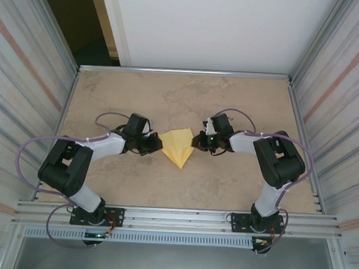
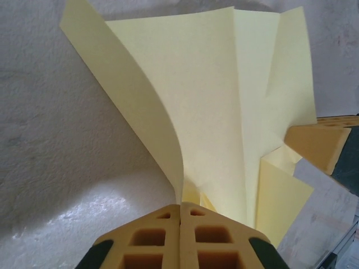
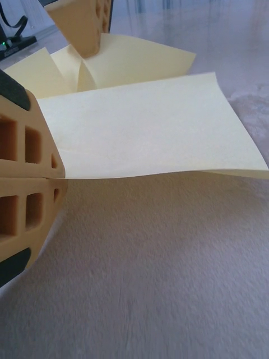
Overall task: Fold a paper plane with a square sheet of paper (pick it up from the middle)
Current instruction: Move the paper plane to the top-center of the table.
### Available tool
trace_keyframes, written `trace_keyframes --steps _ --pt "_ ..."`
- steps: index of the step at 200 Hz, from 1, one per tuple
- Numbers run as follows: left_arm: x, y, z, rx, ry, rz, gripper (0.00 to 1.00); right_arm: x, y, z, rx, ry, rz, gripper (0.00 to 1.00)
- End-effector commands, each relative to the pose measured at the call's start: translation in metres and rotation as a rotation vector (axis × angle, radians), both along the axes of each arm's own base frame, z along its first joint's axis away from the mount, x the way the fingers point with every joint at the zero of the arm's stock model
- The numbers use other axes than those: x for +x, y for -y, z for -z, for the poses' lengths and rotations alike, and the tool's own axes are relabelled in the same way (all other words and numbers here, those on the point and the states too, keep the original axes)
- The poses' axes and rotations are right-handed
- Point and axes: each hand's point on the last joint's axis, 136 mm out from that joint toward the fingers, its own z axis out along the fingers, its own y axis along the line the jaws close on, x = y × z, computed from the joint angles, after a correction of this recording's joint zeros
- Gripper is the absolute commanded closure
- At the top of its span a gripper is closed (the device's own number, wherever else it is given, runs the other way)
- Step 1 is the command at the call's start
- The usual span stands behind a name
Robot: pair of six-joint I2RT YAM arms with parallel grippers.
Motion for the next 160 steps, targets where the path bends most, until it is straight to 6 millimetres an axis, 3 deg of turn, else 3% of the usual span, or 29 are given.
trace_keyframes --steps 1,35,82,108,137,160 --pt "0.004 -0.005 -0.007 0.002 0.059 -0.002 1.0 -0.001 0.01 -0.001 -0.036 0.018 0.02 0.96" --pt "0.004 0.0 -0.002 -0.032 0.058 0.004 1.0 -0.004 0.006 0.002 -0.019 -0.006 0.007 0.91" --pt "0.005 0.009 -0.001 -0.076 0.067 0.033 1.0 -0.008 0.003 -0.013 -0.041 -0.006 0.007 0.54" --pt "0.005 0.009 0.003 -0.068 0.067 0.041 1.0 -0.013 0.008 -0.027 -0.137 0.053 0.009 0.5" --pt "0.004 0.008 0.006 -0.068 0.062 0.038 1.0 -0.029 0.009 -0.03 -0.284 0.088 0.043 0.46" --pt "0.003 0.008 0.007 -0.073 0.061 0.039 1.0 -0.045 -0.007 -0.031 -0.291 0.082 0.038 0.42"
